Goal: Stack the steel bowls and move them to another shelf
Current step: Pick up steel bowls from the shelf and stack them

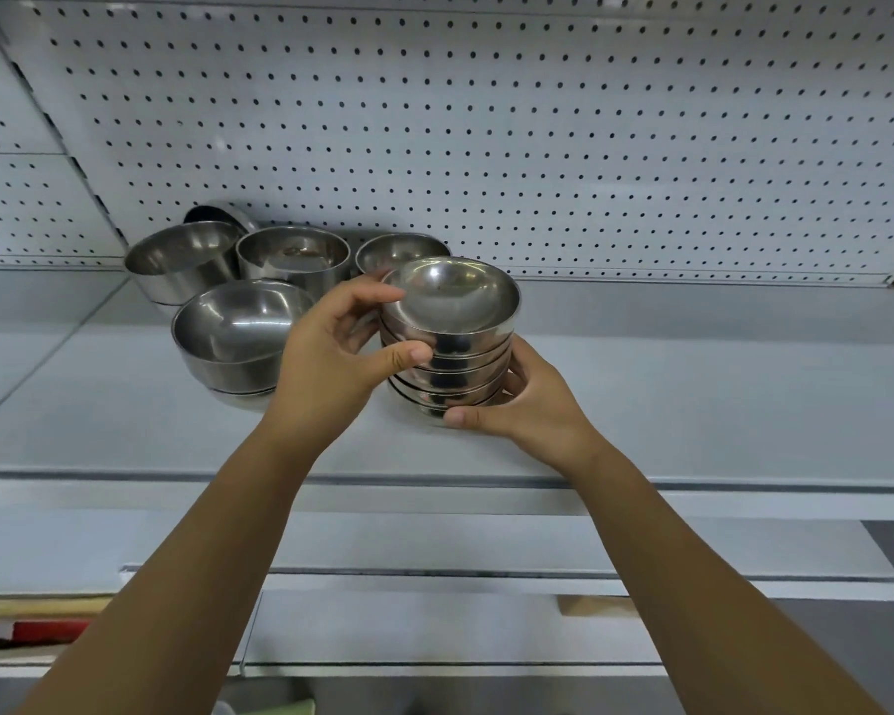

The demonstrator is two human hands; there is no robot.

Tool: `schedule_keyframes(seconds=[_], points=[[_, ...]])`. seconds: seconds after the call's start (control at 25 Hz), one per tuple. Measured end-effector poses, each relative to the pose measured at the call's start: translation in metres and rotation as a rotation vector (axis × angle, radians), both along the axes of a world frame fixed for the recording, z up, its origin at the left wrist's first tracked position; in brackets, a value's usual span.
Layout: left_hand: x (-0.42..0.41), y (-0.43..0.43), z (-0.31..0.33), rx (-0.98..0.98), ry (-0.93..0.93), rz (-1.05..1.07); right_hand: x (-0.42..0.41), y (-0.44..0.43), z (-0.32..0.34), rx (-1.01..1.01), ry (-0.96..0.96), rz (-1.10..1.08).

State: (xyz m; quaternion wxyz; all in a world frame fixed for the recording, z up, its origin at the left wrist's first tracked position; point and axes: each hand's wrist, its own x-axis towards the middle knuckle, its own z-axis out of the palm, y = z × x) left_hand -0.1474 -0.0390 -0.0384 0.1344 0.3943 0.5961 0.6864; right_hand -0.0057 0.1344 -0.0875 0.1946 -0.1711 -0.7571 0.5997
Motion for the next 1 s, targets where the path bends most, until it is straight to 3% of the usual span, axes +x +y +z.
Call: schedule_keyframes(seconds=[0.24, 0.44, 1.0], points=[[0.054, 0.048, 0.018, 0.013, 0.072, -0.126, 0.081, 0.020, 0.013, -0.012, 0.066, -0.160], [0.145, 0.111, 0.022, 0.004, 0.058, -0.274, 0.197, 0.051, 0.019, 0.009, 0.080, -0.332], [0.524, 0.295, 0.019, 0.099, 0.015, -0.877, 0.611, 0.106, 0.031, 0.101, 0.060, -0.942]])
